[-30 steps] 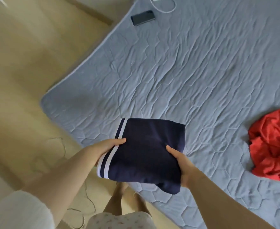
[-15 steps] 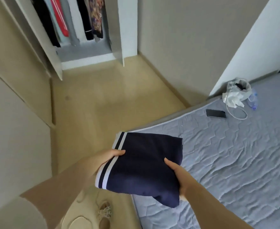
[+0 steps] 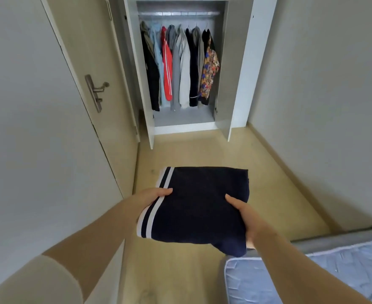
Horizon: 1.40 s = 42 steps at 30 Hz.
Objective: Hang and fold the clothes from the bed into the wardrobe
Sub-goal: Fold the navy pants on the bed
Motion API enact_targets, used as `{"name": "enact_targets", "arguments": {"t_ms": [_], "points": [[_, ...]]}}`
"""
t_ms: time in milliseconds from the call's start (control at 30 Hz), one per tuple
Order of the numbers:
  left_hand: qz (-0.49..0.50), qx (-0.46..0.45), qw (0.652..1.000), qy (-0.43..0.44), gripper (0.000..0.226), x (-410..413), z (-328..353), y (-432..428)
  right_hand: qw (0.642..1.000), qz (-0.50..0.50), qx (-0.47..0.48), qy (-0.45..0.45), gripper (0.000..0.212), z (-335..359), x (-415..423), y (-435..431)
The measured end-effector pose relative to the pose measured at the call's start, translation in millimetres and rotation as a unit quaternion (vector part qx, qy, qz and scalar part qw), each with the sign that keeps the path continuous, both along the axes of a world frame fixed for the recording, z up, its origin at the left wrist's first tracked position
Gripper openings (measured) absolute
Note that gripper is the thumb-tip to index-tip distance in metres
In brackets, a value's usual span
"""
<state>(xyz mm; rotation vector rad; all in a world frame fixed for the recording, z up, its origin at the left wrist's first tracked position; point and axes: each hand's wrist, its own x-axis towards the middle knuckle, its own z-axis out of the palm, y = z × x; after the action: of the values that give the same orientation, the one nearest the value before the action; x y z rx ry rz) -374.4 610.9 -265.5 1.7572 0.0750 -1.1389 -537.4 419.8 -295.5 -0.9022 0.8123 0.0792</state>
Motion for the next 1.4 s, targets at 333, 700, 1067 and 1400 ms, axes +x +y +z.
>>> {"name": "enact_targets", "arguments": {"t_ms": [333,700,1067,1400], "points": [[0.025,-0.02,0.996,-0.08,0.033,167.3,59.6,-74.1,0.994,0.03,-0.048,-0.094,0.041,58.1,174.7,-93.6],[0.048,-0.071,0.986,-0.141,0.033,349.0,138.1,-222.7,0.985,0.046,-0.102,-0.129,0.042,133.3,374.5,-251.8],[0.064,-0.103,0.979,-0.164,0.032,551.5,166.7,-284.6,0.976,0.062,-0.134,-0.16,0.051,165.5,578.2,-318.4],[0.046,-0.238,0.956,-0.165,0.06,765.0,214.5,-332.6,0.969,0.057,-0.097,-0.218,0.046,208.7,787.5,-378.4]]}}
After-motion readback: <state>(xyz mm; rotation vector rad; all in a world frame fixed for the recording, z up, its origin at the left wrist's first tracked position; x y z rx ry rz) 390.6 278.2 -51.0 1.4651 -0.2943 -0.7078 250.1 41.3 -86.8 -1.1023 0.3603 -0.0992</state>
